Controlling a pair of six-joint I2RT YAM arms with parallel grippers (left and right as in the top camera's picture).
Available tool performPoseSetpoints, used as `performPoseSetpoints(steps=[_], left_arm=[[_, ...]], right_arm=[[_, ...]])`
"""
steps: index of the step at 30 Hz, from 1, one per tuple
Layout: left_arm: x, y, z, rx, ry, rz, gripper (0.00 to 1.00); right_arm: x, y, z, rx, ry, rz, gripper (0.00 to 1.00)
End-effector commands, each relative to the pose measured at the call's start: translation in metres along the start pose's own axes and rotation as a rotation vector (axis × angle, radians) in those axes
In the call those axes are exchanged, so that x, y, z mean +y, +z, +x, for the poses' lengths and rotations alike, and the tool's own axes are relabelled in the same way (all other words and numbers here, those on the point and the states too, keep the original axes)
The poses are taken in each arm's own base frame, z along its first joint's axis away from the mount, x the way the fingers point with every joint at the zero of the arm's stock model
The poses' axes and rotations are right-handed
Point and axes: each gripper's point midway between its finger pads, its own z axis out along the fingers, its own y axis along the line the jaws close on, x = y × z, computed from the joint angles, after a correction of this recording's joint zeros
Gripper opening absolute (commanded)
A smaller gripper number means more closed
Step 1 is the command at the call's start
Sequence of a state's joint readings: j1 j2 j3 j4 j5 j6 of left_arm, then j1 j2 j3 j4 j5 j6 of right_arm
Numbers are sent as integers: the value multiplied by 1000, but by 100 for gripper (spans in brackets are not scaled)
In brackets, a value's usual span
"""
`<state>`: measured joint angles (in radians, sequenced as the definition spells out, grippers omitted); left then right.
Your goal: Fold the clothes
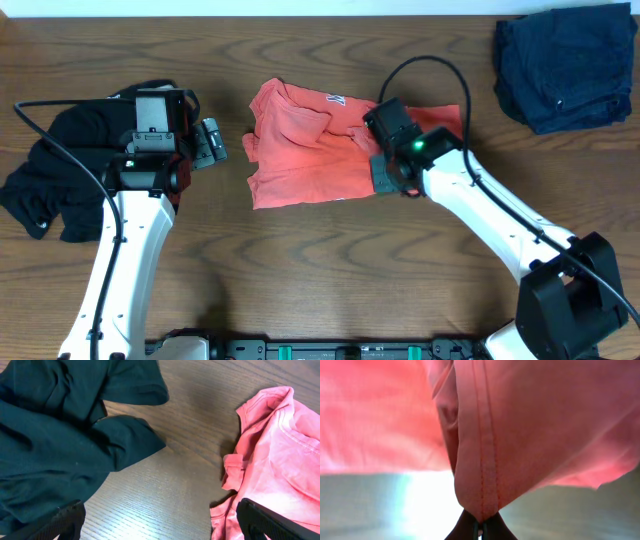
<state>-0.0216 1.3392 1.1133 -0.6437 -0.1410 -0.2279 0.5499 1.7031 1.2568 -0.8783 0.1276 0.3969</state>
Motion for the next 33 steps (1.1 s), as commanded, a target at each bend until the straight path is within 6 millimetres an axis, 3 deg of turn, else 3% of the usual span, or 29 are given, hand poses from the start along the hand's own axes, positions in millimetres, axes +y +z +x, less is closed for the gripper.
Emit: performPoseSetpoints(steps=[1,6,7,9,10,11,13,19,23,28,30,33], left_arm=[[2,2,-1,1,15,-11,98],[2,2,-1,0,15,-11,98],[2,2,-1,0,15,-11,98],[2,2,-1,1,15,-11,98],[2,2,-1,0,15,-11,98],[2,2,-1,1,15,-11,98],[2,2,-1,0,15,-11,98],[2,2,-1,0,15,-10,98],[-5,2,0,8,30,29,98],[-46,0,3,24,157,263,98],[-55,5,6,43,182,312,98],[-66,22,19,106,227,362,98]], right_arm=[[21,-4,11,36,-56,-58,1],[31,-6,22,59,-92,-63,1],[32,-6,23,60,-98,-64,6],[32,-6,23,59,-110,-65,40],[33,-6,22,56,-118,-66,65],[33,-6,21,51,-120,-68,73],[33,-6,18,40,-117,-66,76],[20,-15,-6,-32,-64,-11,68],[-8,-15,-31,-107,13,62,39],[-40,9,-47,-100,107,94,3],[-46,23,-48,-73,134,72,1],[-36,40,-46,-25,119,-20,1]])
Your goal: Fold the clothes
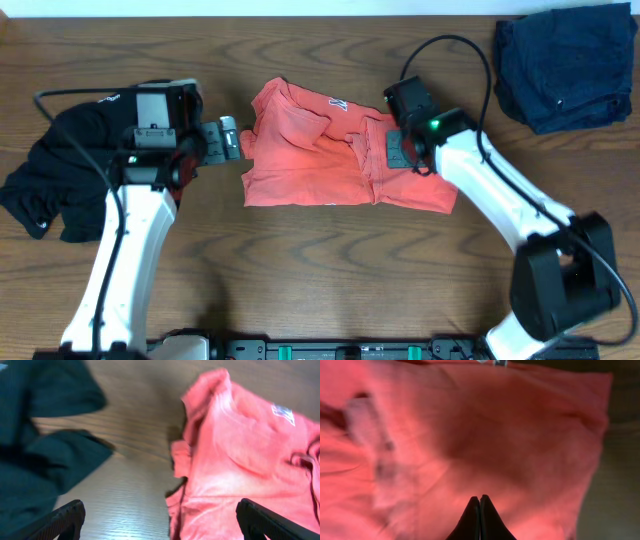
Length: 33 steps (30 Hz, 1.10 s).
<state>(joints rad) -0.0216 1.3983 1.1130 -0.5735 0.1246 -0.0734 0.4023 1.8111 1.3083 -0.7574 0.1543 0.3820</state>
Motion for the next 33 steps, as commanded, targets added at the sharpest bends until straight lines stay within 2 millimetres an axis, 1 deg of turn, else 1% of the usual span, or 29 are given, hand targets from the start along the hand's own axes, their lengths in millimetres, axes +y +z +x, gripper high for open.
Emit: performPoseSetpoints(steps=[1,4,7,11,13,15,18,24,33], left_arm=[[-20,25,16,94,96,137,98],[-26,41,22,123,139,186,98],[-29,54,19,115,152,207,98],[-37,65,17,104,178,263,98],[-44,68,22,119,195,311,98],[-49,72,28,139,207,349,98],[-52,80,35,165,215,382,98],[-49,102,51,217,235,388,98],[-48,122,50,202,238,388,98]], right_arm=[[12,16,5,56,-12,-75,2],[14,25,5,61,-12,-77,1],[17,36,6,75,-5,-102,1],[22,55,9,112,17,-155,1],[24,64,9,124,28,-180,1],[24,68,10,131,35,-193,1],[25,68,10,133,34,-196,1],[24,68,11,136,27,-195,1],[25,68,11,136,10,-197,1]])
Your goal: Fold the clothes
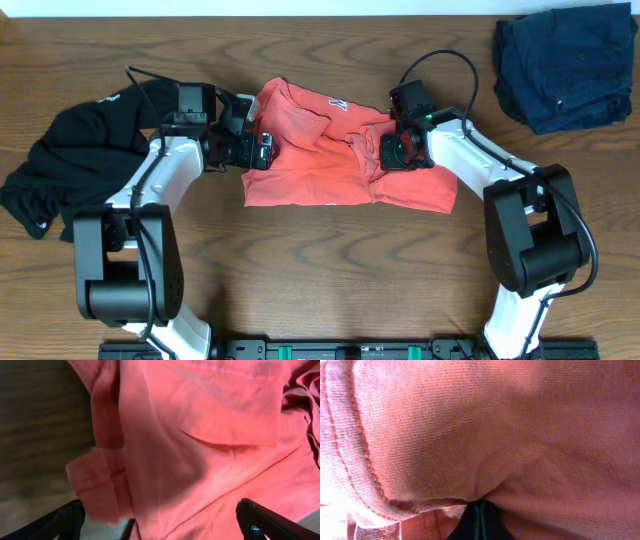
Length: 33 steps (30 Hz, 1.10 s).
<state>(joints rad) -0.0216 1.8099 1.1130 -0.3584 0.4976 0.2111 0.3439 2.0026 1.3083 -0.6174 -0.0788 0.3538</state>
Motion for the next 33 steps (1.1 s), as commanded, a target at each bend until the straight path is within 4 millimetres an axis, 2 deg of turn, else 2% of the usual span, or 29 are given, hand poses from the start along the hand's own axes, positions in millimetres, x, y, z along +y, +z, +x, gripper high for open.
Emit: performPoseSetpoints(steps=[1,7,13,19,25,30,33], left_arm=[[3,9,3,13,6,16,98],[8,21,6,20,2,17,98],[9,23,1,-1,-5,15,98],[-12,28,-2,-19,-4,146,98],[-6,47,17,42,-40,155,98],[-5,50,20,54,-77,158,98],[-21,50,17,45,-70,233,94]], right_arm=[[2,2,0,9,-20,-13,1],[2,2,-1,9,-20,-13,1],[2,2,-1,9,-20,-13,1],[2,2,-1,6,-20,-14,1],[2,2,-1,8,-28,-13,1],[2,2,-1,5,-28,-14,1],[3,2,-4,-5,-28,-18,1]])
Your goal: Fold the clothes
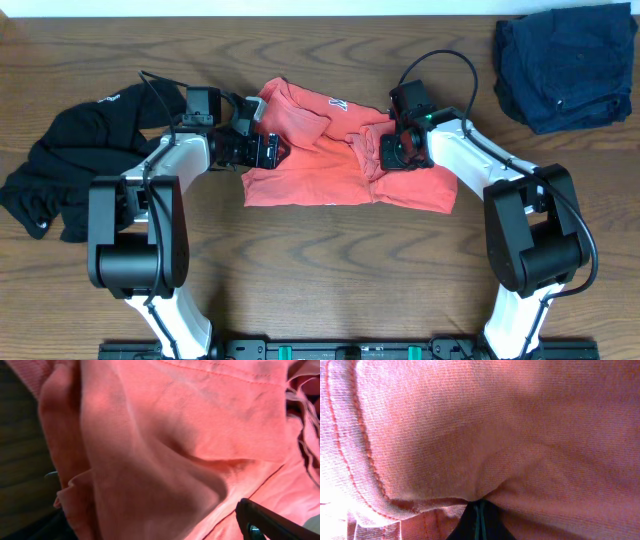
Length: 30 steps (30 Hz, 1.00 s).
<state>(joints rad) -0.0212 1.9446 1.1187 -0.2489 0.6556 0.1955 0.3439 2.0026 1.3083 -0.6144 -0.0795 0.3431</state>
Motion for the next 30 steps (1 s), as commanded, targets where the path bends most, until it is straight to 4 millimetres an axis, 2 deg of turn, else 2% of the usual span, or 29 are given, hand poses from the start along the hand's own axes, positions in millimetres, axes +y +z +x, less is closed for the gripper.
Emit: performPoseSetpoints(steps=[1,2,3,7,8,12,14,16,19,22,25,28,30], left_arm=[[-16,17,14,44,-40,100,89],[-23,18,13,42,-31,129,82],[-30,19,12,42,-23,152,70],[-36,21,11,39,-14,169,11],[-33,20,10,36,-27,161,6],[-9,7,2,-8,-129,131,6],[3,-4,-1,-29,-165,115,6],[13,-17,-4,-52,-190,98,6],[23,-40,-9,-88,-217,75,6],[23,-60,-15,-119,-221,59,6],[15,-74,-21,-140,-196,54,6],[7,-82,-26,-158,-174,52,6],[4,-87,-30,-172,-162,49,6]], right_arm=[[3,2,-5,-7,-18,-18,1],[3,2,-5,-11,-18,-19,1],[4,2,-6,-13,-19,-20,1],[3,2,-4,-4,-17,-20,1],[4,2,-3,-1,-17,-26,1],[16,-2,-1,11,-48,-90,1],[22,-10,-2,5,-61,-124,1],[30,-25,-7,-22,-70,-159,1],[42,-59,-17,-93,-94,-218,1],[51,-94,-23,-153,-104,-277,7],[54,-120,-20,-166,-96,-328,5],[48,-118,-15,-139,-74,-320,1],[45,-108,-12,-110,-59,-316,1]])
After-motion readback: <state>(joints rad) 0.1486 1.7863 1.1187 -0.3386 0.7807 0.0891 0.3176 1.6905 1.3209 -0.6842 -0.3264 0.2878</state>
